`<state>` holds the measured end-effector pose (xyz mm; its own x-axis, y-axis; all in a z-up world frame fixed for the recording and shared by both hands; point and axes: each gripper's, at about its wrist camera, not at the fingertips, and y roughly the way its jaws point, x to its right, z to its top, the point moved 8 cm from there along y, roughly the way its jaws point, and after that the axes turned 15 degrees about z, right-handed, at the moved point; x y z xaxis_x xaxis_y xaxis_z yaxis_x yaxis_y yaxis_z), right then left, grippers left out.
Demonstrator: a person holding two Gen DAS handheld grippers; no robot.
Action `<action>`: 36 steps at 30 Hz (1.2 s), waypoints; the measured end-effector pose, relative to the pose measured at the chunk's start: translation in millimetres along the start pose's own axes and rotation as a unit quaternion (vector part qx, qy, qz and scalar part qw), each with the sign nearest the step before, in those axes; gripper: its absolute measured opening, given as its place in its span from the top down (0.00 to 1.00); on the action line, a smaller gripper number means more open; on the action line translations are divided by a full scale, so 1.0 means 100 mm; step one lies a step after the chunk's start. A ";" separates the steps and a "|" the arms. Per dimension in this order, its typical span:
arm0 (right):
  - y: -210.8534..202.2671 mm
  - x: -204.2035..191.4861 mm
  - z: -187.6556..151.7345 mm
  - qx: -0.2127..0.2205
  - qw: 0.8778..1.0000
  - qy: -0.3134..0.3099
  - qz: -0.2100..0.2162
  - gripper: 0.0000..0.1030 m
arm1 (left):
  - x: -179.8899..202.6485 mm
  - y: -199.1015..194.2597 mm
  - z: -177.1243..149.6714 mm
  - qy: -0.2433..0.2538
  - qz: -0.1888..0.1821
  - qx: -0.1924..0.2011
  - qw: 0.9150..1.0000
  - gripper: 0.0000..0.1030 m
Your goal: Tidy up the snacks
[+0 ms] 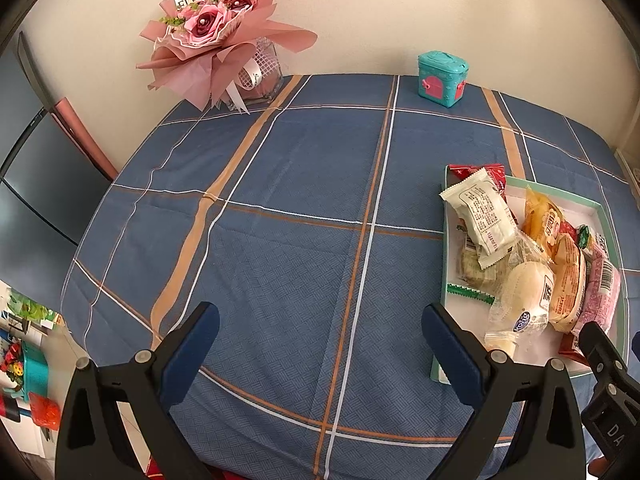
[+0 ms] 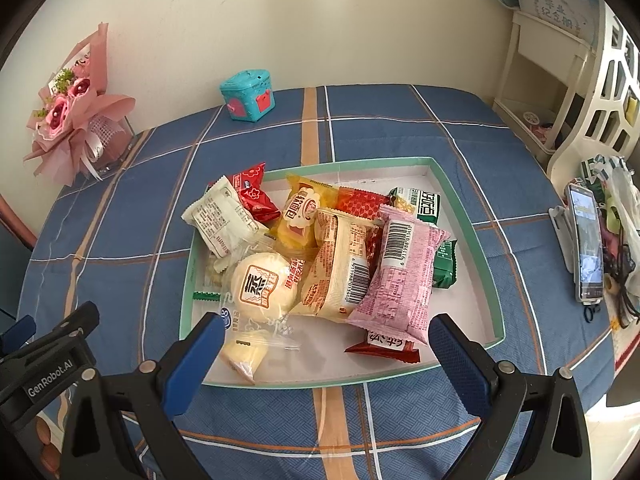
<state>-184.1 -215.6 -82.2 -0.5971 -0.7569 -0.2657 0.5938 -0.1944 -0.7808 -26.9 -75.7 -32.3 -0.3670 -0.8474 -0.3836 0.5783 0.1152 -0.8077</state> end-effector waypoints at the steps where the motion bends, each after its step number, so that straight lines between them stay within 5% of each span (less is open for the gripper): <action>1: 0.00 0.00 0.00 0.000 1.000 0.000 0.000 0.00 | 0.00 0.00 0.00 0.001 0.000 0.000 1.000 0.02; 36: 0.05 -0.02 -0.02 -0.010 1.000 -0.009 0.002 0.00 | 0.01 0.03 -0.01 0.000 0.001 -0.007 1.000 0.02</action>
<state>-180.7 -214.0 -87.0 -0.5853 -0.7686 -0.2581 0.5843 -0.1792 -0.7915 -26.3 -75.2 -35.5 -0.3658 -0.8475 -0.3847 0.5686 0.1237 -0.8132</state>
